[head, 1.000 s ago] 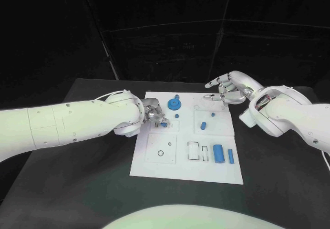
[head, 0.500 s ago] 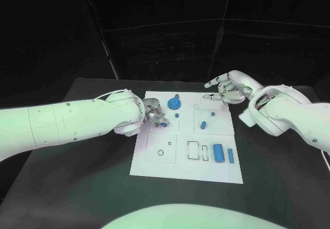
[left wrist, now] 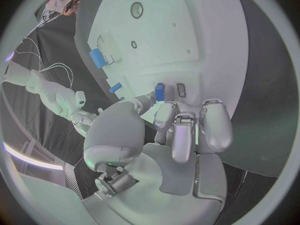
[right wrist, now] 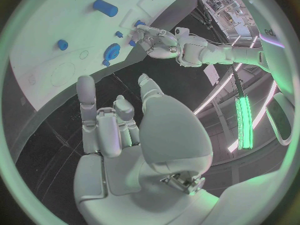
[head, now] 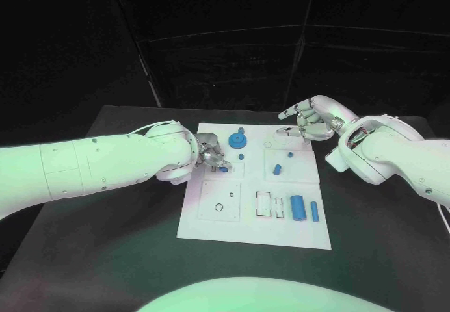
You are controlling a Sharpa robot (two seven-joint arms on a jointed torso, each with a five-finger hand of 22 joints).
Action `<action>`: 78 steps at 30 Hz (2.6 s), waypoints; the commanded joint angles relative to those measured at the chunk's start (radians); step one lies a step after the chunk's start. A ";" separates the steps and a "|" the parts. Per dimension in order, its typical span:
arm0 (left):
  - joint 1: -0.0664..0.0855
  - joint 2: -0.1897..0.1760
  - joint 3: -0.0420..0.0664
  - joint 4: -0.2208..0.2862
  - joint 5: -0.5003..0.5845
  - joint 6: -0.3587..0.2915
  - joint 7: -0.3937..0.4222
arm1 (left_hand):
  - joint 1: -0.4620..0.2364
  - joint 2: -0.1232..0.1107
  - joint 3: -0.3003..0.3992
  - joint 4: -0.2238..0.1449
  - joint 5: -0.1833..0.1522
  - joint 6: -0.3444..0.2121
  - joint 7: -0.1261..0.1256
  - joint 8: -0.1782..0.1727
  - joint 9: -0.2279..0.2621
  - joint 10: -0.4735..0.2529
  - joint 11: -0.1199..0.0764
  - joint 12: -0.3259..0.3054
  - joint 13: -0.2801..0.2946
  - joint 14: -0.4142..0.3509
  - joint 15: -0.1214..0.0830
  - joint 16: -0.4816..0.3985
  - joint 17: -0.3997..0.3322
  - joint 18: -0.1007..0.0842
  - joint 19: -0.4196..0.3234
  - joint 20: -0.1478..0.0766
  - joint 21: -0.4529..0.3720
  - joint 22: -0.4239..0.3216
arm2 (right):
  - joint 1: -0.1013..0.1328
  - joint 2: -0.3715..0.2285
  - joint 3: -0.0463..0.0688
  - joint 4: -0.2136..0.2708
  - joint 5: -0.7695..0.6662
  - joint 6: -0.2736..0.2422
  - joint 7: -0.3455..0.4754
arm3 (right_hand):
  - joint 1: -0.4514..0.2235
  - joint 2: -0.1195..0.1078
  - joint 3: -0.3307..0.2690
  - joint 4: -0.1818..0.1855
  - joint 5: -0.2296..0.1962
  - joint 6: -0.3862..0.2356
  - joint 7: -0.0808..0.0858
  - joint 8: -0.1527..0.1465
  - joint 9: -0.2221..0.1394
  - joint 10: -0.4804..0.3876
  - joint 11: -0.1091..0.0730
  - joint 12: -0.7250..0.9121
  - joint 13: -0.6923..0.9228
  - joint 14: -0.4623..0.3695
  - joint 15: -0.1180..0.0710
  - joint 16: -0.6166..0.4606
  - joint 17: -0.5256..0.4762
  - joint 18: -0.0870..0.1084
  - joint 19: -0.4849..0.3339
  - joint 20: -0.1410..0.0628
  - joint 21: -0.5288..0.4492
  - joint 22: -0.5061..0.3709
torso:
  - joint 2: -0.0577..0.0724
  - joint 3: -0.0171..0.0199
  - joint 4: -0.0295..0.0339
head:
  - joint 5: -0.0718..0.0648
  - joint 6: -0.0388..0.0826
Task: Assemble the parts on the task board
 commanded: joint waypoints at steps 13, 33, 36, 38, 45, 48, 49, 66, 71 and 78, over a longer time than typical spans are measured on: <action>0.000 0.013 -0.001 -0.016 -0.005 0.040 -0.019 | -0.107 -0.029 0.041 -0.065 0.005 0.025 -0.019 0.023 0.013 0.015 -0.009 0.006 0.004 0.104 -0.013 0.006 0.263 -0.010 0.013 -0.006 0.009 0.013 | 0.002 -0.004 0.001 0.006 -0.003 0.005 0.008 | 0.001 0.007 -0.006 0.002 0.005 -0.003 -0.004 0.006 0.000 0.004 -0.005 0.002 -0.002 0.037 -0.001 -0.005 -0.003 0.011 0.002 -0.002 -0.007 -0.002 | 0.000 0.0004 -0.0005 | -0.003 0.000; 0.000 0.033 -0.001 -0.040 -0.005 0.046 -0.022 | -0.148 0.003 -0.046 -0.007 0.004 0.040 -0.027 0.022 0.013 0.018 -0.015 0.009 0.006 0.104 -0.019 0.006 0.263 -0.013 0.021 -0.012 0.017 0.029 | 0.002 -0.003 0.001 0.006 -0.003 0.006 0.007 | 0.000 0.007 -0.007 0.002 0.005 -0.002 -0.004 0.007 0.000 0.003 -0.005 0.001 -0.003 0.036 -0.001 -0.006 -0.004 0.011 0.001 -0.002 -0.008 -0.004 | 0.000 -0.0002 -0.0002 | -0.006 -0.001; 0.000 0.034 -0.001 -0.041 -0.005 0.047 -0.022 | -0.148 0.005 -0.049 -0.006 0.004 0.042 -0.028 0.023 0.014 0.019 -0.016 0.011 0.008 0.104 -0.019 0.006 0.263 -0.013 0.021 -0.012 0.017 0.030 | 0.002 -0.003 0.001 0.006 -0.003 0.006 0.006 | 0.000 0.007 -0.007 0.002 0.005 -0.002 -0.004 0.007 0.000 0.003 -0.005 0.001 -0.003 0.036 -0.001 -0.006 -0.004 0.011 0.001 -0.002 -0.008 -0.004 | 0.000 -0.0002 0.0001 | -0.007 -0.001; 0.000 0.034 -0.001 -0.041 -0.005 0.048 -0.022 | -0.149 0.004 -0.052 -0.005 0.004 0.043 -0.028 0.023 0.014 0.020 -0.016 0.011 0.008 0.104 -0.020 0.006 0.263 -0.013 0.021 -0.013 0.017 0.030 | 0.002 -0.004 0.001 0.007 -0.003 0.006 0.006 | 0.000 0.007 -0.007 0.002 0.005 -0.002 -0.004 0.007 0.000 0.003 -0.005 0.001 -0.003 0.036 -0.001 -0.006 -0.004 0.011 0.001 -0.002 -0.008 -0.004 | 0.000 -0.0003 0.0004 | -0.007 -0.002; 0.000 0.034 -0.001 -0.041 -0.005 0.041 -0.021 | -0.193 -0.023 -0.121 0.028 0.004 0.052 -0.027 0.025 0.016 0.021 -0.016 0.012 0.010 0.104 -0.019 0.006 0.263 -0.013 0.022 -0.013 0.017 0.032 | 0.002 -0.003 0.001 0.006 -0.003 0.006 0.007 | 0.000 0.007 -0.007 0.002 0.005 -0.002 -0.004 0.007 0.000 0.003 -0.005 0.001 -0.003 0.036 -0.001 -0.006 -0.004 0.011 0.001 -0.002 -0.008 -0.004 | 0.000 -0.0002 0.0010 | -0.008 -0.002; 0.000 0.032 -0.001 -0.038 -0.005 0.032 -0.021 | -0.224 -0.049 -0.183 0.052 0.004 0.054 -0.029 0.023 0.016 0.022 -0.017 0.013 0.011 0.104 -0.020 0.006 0.263 -0.014 0.023 -0.014 0.017 0.034 | 0.002 -0.003 0.001 0.006 -0.003 0.006 0.007 | 0.000 0.007 -0.008 0.003 0.005 -0.002 -0.004 0.008 0.000 0.002 -0.005 0.000 -0.005 0.036 -0.001 -0.007 -0.006 0.011 0.001 -0.002 -0.009 -0.006 | 0.000 -0.0010 0.0008 | -0.008 -0.001; 0.000 0.031 -0.001 -0.037 -0.005 0.029 -0.021 | -0.235 -0.060 -0.212 0.062 0.005 0.055 -0.030 0.022 0.016 0.022 -0.018 0.013 0.012 0.104 -0.021 0.006 0.263 -0.014 0.023 -0.014 0.018 0.035 | 0.002 -0.003 0.001 0.006 -0.003 0.006 0.007 | 0.000 0.007 -0.008 0.003 0.005 -0.002 -0.004 0.008 0.000 0.002 -0.005 0.000 -0.005 0.036 -0.001 -0.007 -0.006 0.011 0.001 -0.002 -0.009 -0.006 | 0.000 -0.0010 0.0011 | -0.008 -0.001; 0.015 -0.001 0.006 -0.003 -0.005 0.007 -0.016 | -0.216 -0.052 -0.405 0.140 0.004 0.060 -0.036 0.020 0.022 0.026 -0.023 0.017 0.017 0.104 -0.026 0.006 0.263 -0.015 0.028 -0.020 0.020 0.045 | 0.002 -0.001 0.001 0.001 -0.003 0.010 0.008 | -0.001 0.007 -0.009 0.004 0.005 -0.002 -0.004 0.008 0.000 0.000 -0.005 -0.002 -0.008 0.035 -0.001 -0.009 -0.009 0.012 0.000 -0.002 -0.011 -0.008 | 0.000 -0.0014 0.0002 | -0.008 0.005; 0.035 -0.034 0.050 0.029 0.020 0.045 -0.021 | -0.164 -0.040 -0.454 0.145 0.004 0.042 -0.031 0.011 0.022 0.012 -0.019 -0.001 -0.004 0.104 -0.024 0.006 0.263 -0.011 0.019 -0.019 0.007 0.027 | 0.002 -0.001 0.001 -0.001 -0.003 0.009 0.008 | -0.001 0.007 -0.009 0.004 0.005 -0.002 -0.004 0.008 0.000 0.000 -0.005 -0.002 -0.008 0.035 -0.001 -0.009 -0.009 0.012 0.000 -0.002 -0.011 -0.008 | 0.000 -0.0013 0.0017 | -0.009 0.006; 0.103 -0.064 0.071 0.001 0.067 0.137 -0.026 | -0.122 -0.041 -0.518 0.159 0.004 -0.017 -0.005 -0.035 0.000 -0.013 0.002 -0.025 -0.033 0.104 -0.008 0.006 0.263 -0.004 -0.001 -0.006 -0.021 -0.010 | 0.002 -0.001 0.001 -0.003 -0.003 0.009 0.008 | -0.001 0.007 -0.009 0.004 0.005 -0.002 -0.004 0.008 0.000 0.000 -0.005 -0.002 -0.008 0.035 -0.001 -0.009 -0.009 0.012 0.000 -0.002 -0.011 -0.008 | -0.001 0.0008 0.0022 | -0.008 0.010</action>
